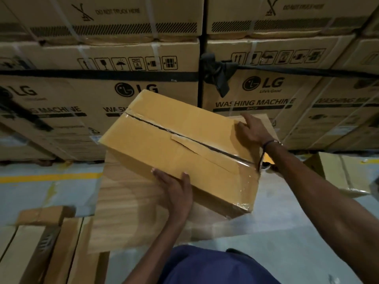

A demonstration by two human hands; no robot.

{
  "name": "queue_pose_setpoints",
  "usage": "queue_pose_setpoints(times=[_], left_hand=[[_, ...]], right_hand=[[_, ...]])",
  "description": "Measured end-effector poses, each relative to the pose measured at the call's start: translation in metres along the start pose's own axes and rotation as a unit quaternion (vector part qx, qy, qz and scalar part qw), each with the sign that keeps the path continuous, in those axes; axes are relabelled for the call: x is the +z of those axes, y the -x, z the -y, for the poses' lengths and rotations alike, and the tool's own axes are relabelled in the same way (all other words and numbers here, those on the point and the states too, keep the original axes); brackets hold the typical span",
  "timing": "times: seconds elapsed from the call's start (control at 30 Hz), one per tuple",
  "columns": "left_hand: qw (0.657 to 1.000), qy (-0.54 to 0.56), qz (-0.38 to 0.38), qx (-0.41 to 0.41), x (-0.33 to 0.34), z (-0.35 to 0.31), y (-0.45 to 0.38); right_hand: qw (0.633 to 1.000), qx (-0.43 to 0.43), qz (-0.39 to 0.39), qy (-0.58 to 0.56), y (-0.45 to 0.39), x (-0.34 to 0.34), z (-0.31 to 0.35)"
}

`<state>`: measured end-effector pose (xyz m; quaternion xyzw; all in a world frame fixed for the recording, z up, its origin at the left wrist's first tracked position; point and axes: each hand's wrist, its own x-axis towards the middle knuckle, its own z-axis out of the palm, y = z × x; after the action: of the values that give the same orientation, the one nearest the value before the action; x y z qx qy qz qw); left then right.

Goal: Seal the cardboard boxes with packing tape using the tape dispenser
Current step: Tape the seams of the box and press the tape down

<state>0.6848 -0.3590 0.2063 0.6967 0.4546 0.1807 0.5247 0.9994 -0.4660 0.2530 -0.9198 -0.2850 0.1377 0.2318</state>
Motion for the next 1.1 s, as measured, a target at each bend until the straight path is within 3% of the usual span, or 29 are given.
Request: queue_pose_setpoints(times=[0.13,0.43,0.67,0.9,1.1], left_hand=[[0.999,0.019,0.037,-0.017,0.023,-0.002,0.037],[0.995,0.026,-0.087,-0.03,0.011,0.002,0.022],[0.987,0.01,-0.162,-0.014,0.013,0.005,0.013],[0.991,-0.033,-0.126,0.018,0.003,-0.005,-0.006],[0.995,-0.044,-0.086,0.003,0.005,-0.012,-0.036]], right_hand=[[1.0,-0.013,0.014,-0.004,-0.002,0.004,-0.002],[0.996,-0.041,-0.068,-0.036,0.059,0.014,-0.046],[0.998,-0.031,-0.043,-0.045,0.098,0.025,-0.064],[0.997,-0.001,-0.031,-0.071,0.145,0.036,-0.079],[0.981,0.036,-0.046,-0.183,0.15,0.037,-0.075]])
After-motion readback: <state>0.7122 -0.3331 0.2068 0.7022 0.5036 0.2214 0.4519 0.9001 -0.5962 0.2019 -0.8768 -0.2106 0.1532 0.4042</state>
